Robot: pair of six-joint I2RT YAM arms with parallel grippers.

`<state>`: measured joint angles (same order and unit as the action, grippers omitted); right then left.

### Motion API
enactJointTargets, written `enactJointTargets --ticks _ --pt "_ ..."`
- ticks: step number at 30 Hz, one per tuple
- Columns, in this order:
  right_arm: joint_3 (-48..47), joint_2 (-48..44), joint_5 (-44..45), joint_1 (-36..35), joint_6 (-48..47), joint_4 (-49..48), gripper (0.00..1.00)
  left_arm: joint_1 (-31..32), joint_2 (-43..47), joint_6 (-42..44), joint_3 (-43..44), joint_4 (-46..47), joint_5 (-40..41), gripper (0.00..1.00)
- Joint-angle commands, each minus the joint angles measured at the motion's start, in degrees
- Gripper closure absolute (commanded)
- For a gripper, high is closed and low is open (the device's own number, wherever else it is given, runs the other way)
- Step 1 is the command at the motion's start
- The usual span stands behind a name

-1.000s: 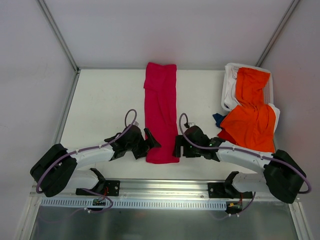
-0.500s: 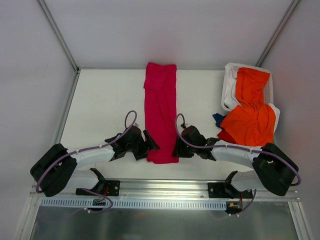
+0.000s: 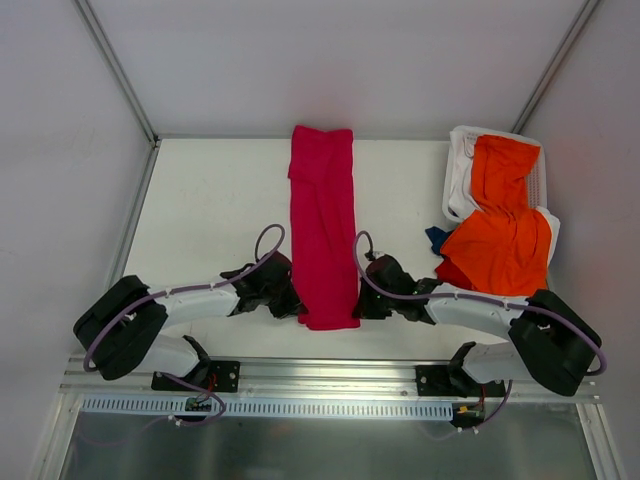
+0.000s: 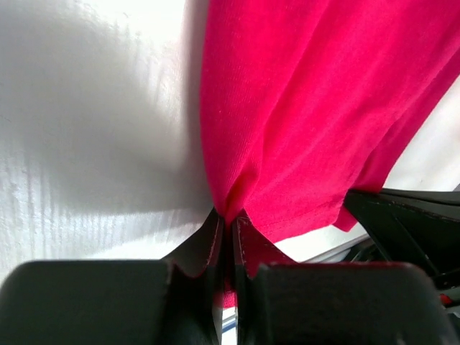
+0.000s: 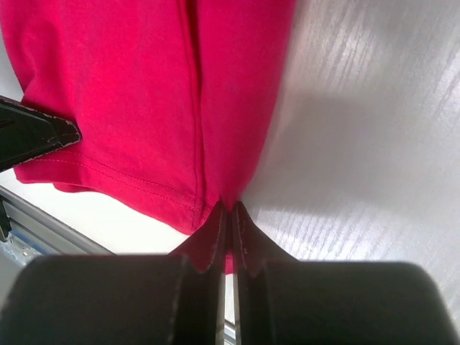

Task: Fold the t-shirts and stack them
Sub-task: Grab the bottom of the folded rectangular tshirt with both arms, then fold the folded rectangular tshirt in 1/3 of the way

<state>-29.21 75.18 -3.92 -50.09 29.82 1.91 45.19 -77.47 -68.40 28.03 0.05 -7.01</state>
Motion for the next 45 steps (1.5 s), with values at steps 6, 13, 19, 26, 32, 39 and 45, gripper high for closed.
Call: enactJointTargets --ticks 6,13,19,26,32,39,45 --pt "-5.4 -9.2 -0.6 0.0 -0.9 12.1 1.0 1.5 5.3 3.3 5.2 -11.5 -0.3 1.0" --pt "-16.8 -11.4 1.9 0.1 -4.7 21.9 1.0 1.4 8.5 7.6 14.2 -19.7 -1.0 1.0" --pt "-24.6 -4.7 1.5 1.2 -8.4 23.8 0.99 -0.5 2.7 12.3 22.9 -22.4 -2.6 0.96" --pt "-34.1 4.5 -0.2 7.1 -13.7 25.0 1.0 -9.1 -1.5 15.0 29.4 -22.8 -1.5 0.97" --pt "-44.5 14.4 -4.1 14.9 -18.0 26.0 0.99 -16.2 -10.9 19.8 39.9 -22.8 -2.9 0.96" --pt "-54.1 24.8 -7.3 18.9 -19.6 26.1 0.99 -20.0 -26.7 22.5 52.7 -22.8 -7.8 0.98" --pt "-63.1 34.0 -8.9 22.0 -18.7 25.4 0.99 -22.6 -37.7 22.6 65.0 -22.8 -10.7 0.97"
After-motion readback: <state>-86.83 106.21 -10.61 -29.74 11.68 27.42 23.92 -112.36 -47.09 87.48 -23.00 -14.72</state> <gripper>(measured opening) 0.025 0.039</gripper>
